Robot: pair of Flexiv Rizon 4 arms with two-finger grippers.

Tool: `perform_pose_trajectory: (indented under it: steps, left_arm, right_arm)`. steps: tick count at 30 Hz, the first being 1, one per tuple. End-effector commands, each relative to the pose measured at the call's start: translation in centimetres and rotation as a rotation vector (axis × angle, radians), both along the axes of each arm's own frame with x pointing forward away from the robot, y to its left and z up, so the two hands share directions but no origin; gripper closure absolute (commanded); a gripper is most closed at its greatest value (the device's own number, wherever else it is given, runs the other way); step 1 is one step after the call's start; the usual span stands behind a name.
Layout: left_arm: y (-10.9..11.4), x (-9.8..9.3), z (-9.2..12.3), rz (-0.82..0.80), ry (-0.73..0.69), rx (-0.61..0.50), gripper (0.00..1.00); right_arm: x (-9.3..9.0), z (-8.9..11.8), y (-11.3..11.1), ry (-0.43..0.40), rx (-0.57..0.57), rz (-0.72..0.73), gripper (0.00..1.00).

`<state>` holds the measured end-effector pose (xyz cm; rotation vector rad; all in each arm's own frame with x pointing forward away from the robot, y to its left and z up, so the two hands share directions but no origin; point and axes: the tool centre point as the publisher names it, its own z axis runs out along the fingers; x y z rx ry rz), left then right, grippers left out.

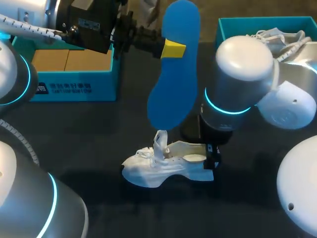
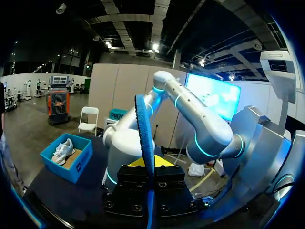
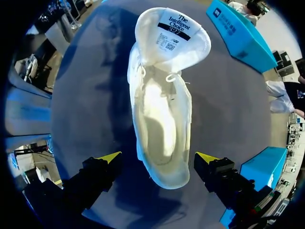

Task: Take the shoe out of the shoebox, open the shoe tongue, remove and reinsert the insole, then place the shoe into the shoebox

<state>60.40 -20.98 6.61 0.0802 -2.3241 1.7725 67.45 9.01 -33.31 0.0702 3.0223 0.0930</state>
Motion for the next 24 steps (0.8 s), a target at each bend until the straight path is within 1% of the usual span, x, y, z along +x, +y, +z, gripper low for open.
perform_pose_trajectory:
  steps: [1, 12, 24]
  left_arm:
    - [-0.1, 0.0, -0.1, 0.000, 0.000, 0.001, 1.00]
    - [-0.1, 0.0, -0.1, 0.000, 0.000, 0.001, 1.00]
    - [-0.1, 0.0, -0.1, 0.000, 0.000, 0.001, 1.00]
  right_arm:
    - [0.1, -0.3, 0.4, -0.002, -0.006, 0.003, 0.00]
    - [0.5, -0.1, 0.8, -0.004, -0.007, 0.018, 0.00]
    - [2.0, 0.7, 2.1, -0.024, -0.018, 0.059, 0.00]
